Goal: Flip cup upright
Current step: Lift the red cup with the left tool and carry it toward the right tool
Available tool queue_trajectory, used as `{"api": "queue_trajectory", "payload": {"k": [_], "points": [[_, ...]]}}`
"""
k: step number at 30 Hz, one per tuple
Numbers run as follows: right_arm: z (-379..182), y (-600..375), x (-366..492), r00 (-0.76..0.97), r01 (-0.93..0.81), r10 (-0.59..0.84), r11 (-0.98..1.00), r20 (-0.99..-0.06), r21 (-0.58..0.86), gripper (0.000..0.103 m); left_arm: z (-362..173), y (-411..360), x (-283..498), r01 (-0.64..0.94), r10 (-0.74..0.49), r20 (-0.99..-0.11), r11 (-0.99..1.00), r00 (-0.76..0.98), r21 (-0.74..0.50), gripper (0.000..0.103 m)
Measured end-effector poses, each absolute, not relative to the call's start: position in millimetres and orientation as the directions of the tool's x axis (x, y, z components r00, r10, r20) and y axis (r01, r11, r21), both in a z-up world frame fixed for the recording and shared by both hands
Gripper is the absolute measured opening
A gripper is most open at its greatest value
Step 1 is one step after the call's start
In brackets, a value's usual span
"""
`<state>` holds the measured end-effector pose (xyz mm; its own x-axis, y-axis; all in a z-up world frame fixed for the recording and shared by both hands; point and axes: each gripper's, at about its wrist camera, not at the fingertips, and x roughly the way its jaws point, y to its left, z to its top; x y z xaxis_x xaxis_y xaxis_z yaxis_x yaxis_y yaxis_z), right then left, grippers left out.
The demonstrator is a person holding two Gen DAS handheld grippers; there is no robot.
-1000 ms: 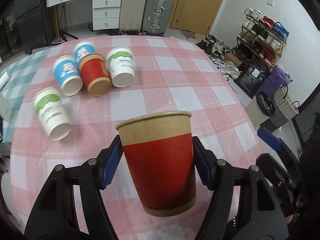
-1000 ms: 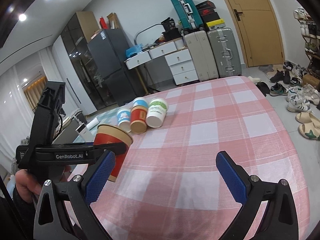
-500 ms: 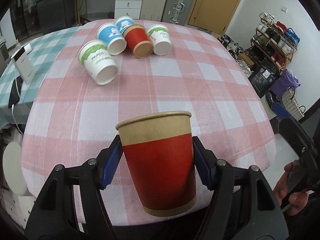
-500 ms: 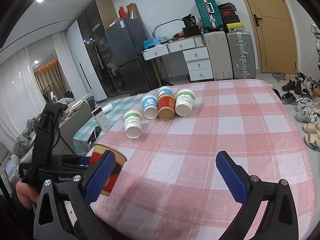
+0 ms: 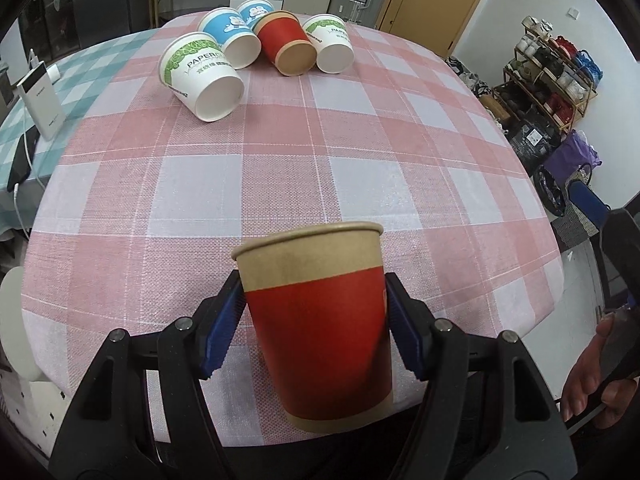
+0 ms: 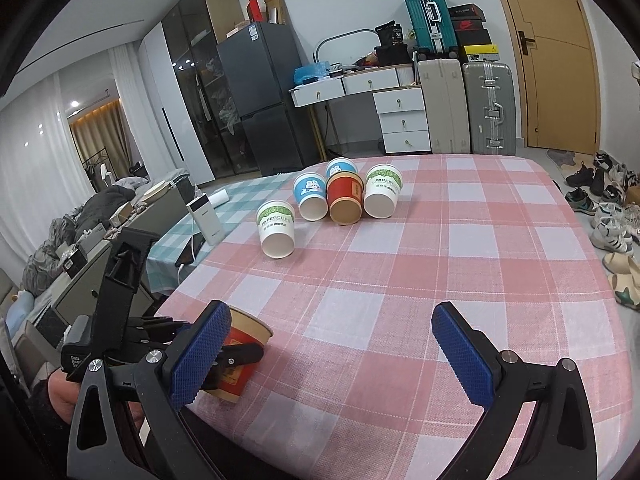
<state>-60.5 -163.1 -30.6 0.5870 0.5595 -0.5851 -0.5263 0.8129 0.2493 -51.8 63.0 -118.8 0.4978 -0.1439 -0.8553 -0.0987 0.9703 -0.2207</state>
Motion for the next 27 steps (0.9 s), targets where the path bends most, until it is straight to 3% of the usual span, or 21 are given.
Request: {"api": "queue_trajectory", "payload": {"k": [6,11,27], "points": [[-29.3,-161.4,-62.7,0.588,-0.528,0.558,0.813,-0.586,0.245,0.102,-123.2,63.6,-46.5,-0.087,-0.178,-0.851,0.964,0.494,-0.252,0.068],[-27.8,-160.6,-64.7,0.589,-0.529,0.559,0.813,-0.584,0.244,0.102,-119.0,63.0,-46.4,-0.082,-0.176,-0.842,0.965,0.510,-0.251,0.081],[-19.5,-162.9,-70.7,0.595,-0.542,0.584,0.799,-0.552,0.260,0.102,-91.9,66.0,-57.7,-0.090,-0.120,-0.821,0.975,0.559,-0.204,0.088]]}}
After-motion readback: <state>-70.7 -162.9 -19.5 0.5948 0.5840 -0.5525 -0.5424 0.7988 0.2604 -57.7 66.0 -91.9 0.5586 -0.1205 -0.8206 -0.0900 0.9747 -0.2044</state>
